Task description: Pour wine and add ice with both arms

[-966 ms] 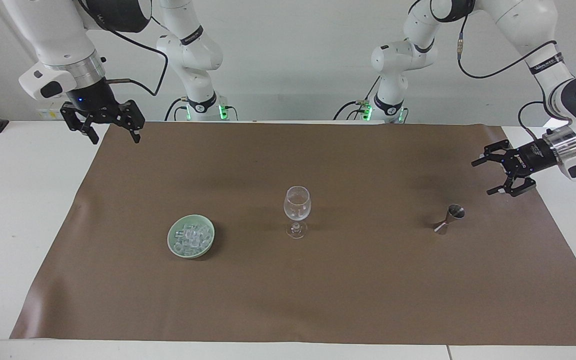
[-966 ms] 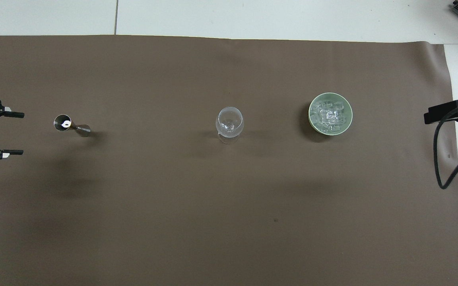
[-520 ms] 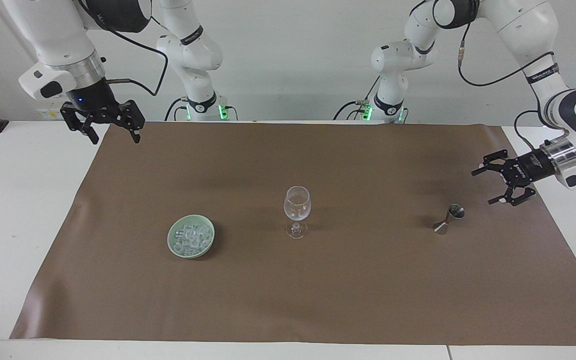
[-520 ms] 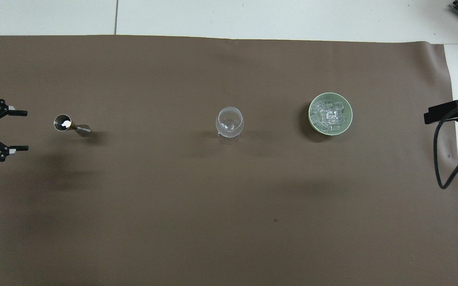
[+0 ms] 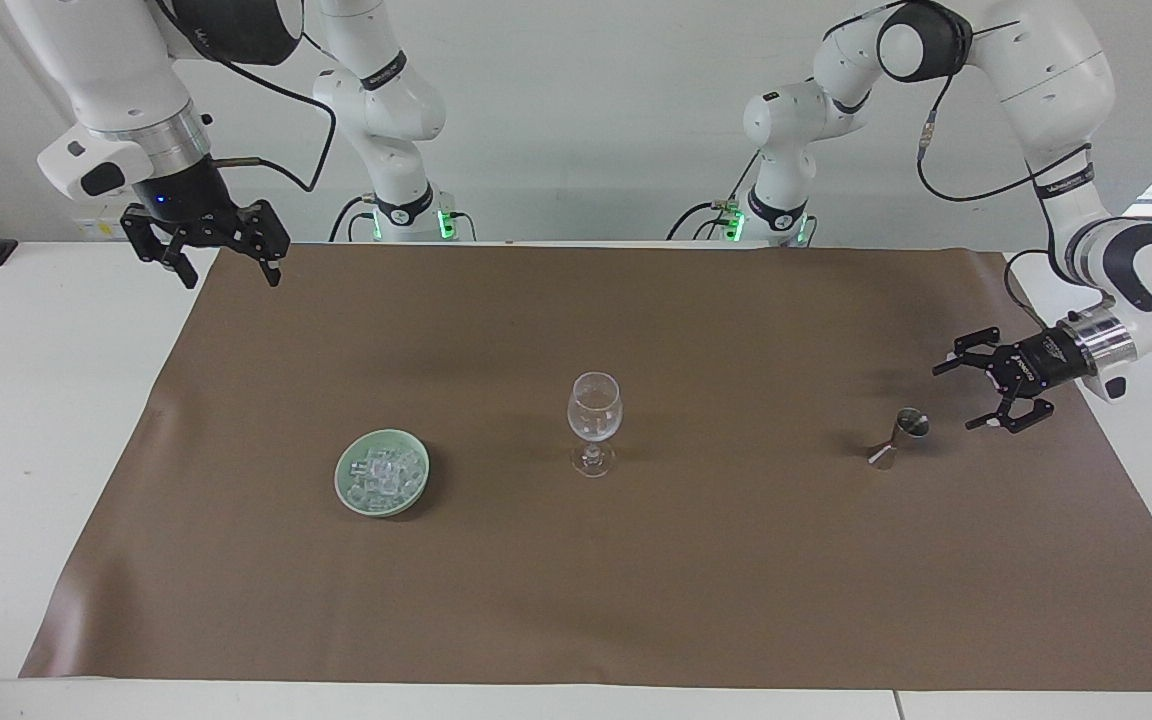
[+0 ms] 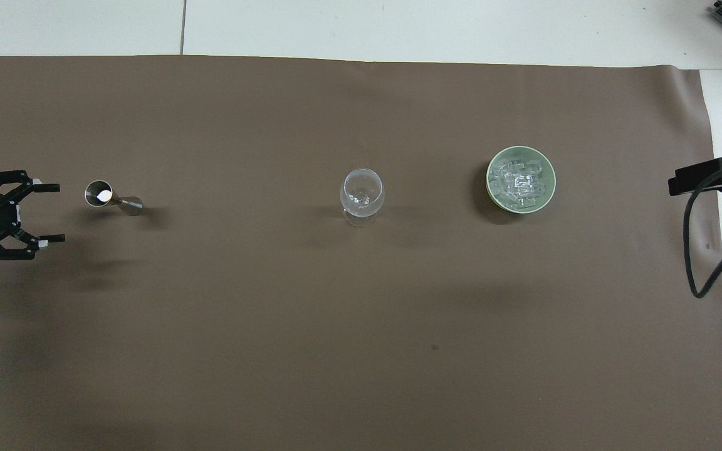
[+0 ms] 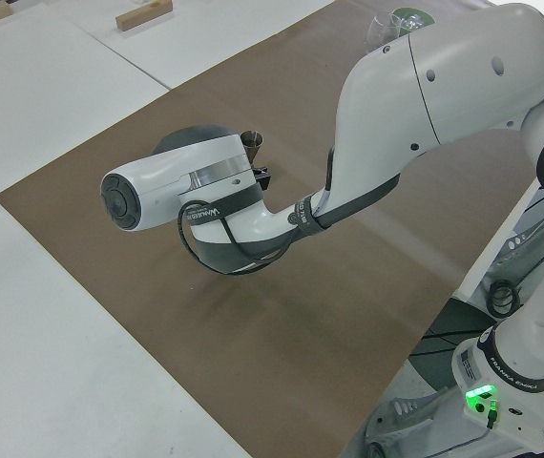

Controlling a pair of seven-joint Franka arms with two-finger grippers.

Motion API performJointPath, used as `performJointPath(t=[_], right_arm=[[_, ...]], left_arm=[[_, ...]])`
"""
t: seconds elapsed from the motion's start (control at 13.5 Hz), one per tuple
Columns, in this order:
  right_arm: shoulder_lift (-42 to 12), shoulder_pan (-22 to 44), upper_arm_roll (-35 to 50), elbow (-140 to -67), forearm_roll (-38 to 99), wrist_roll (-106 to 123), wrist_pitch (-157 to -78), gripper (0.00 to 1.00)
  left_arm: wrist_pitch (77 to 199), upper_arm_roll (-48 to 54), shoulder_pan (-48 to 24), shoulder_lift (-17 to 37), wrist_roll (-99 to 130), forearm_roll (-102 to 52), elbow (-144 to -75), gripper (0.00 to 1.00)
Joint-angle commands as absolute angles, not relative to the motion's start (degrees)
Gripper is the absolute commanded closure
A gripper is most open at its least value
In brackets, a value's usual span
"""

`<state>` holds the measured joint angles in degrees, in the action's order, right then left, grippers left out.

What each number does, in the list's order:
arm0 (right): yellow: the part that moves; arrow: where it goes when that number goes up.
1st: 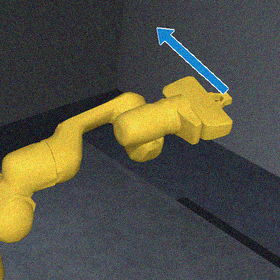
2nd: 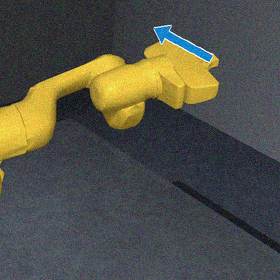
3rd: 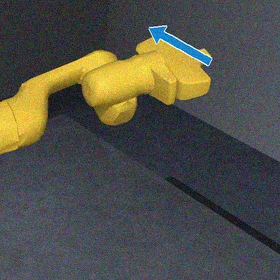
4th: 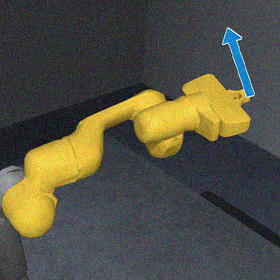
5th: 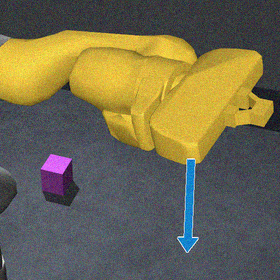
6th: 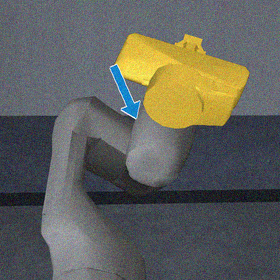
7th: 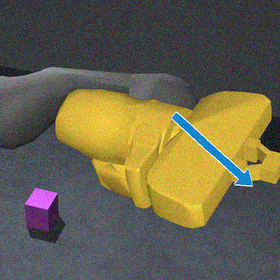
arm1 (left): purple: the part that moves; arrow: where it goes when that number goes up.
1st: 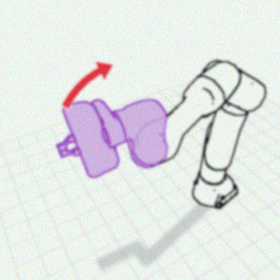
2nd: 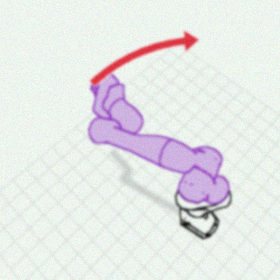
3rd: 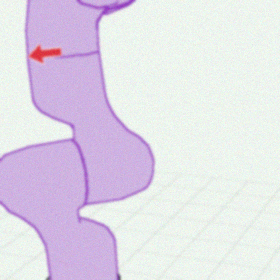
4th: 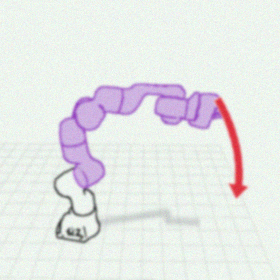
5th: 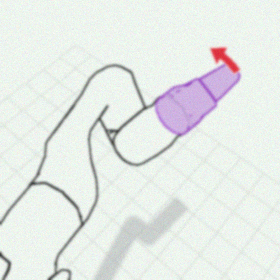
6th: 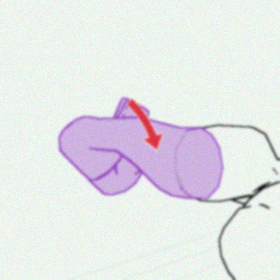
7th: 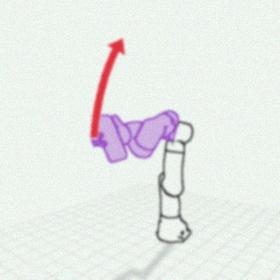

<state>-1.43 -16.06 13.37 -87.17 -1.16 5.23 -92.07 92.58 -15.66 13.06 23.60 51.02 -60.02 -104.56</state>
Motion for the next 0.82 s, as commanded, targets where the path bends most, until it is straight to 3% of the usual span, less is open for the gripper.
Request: performJointPath(t=[0.0, 0.74], right_arm=[[-0.9, -16.4, 13.5, -87.9, -0.4, 6.4, -91.8, 0.00], [-0.9, -16.4, 13.5, -87.9, -0.4, 6.4, -91.8, 0.00]], left_arm=[[95.0, -15.6, 12.9, 24.4, 47.0, -63.6, -107.8, 0.00], [100.0, -14.2, 11.4, 25.0, 40.5, -74.6, -113.8, 0.00]])
